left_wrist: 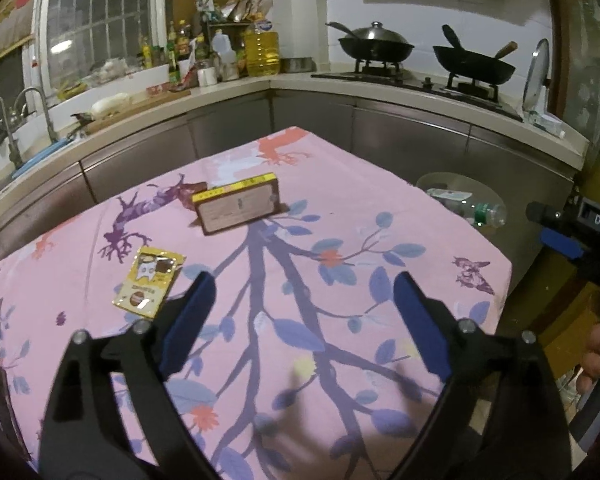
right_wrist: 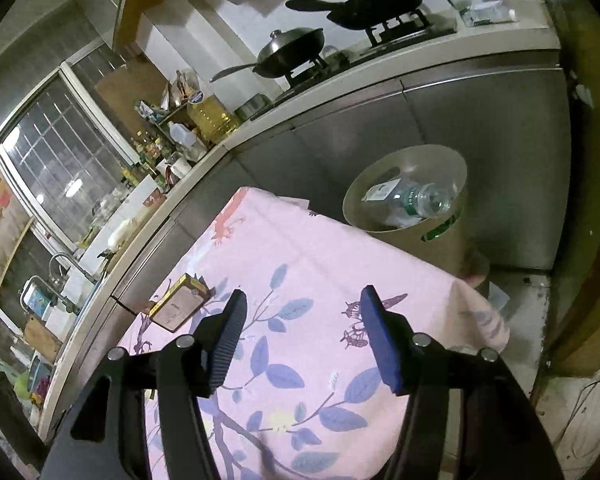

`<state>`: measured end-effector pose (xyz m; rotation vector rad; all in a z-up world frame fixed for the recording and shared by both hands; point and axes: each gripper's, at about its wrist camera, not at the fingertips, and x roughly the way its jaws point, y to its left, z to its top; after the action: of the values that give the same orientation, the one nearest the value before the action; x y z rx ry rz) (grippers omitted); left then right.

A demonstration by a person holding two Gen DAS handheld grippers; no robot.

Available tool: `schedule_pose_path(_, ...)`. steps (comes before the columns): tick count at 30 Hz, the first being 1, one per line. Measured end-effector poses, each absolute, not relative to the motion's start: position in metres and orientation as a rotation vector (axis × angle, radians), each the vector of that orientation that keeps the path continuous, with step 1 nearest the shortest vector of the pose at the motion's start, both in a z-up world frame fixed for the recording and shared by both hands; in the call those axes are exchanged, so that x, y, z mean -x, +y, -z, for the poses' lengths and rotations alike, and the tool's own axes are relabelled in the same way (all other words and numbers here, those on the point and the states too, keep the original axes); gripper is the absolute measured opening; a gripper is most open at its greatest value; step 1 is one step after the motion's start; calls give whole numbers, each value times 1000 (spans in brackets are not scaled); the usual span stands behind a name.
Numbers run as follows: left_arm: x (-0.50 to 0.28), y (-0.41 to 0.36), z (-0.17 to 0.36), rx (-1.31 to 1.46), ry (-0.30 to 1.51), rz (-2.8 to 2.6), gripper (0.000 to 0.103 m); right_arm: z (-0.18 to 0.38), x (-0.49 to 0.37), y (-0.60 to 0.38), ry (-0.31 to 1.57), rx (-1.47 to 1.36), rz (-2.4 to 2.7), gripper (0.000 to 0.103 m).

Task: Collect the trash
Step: 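Move both open grippers back over the table toward the remaining items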

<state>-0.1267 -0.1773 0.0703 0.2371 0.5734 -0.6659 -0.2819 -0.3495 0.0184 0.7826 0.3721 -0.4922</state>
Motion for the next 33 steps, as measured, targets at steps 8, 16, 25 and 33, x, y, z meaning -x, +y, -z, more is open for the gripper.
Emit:
schedule_pose_path(8,135,-184,-70,-261,555,678,96,-17,285,-345,373,-778,495,62)
schedule_pose_path(16,141,-176,-67,-290,565,636,97,-18,283,-333,375,-791,475,62)
schedule_pose_path(25,149,-180,-65,-322,560,619,97,-17,284,-337,366,-815,471,62)
schedule_pose_path(33,151,-184,-65,-331,551,605,97,-15,288,-338,350,-828,481,62)
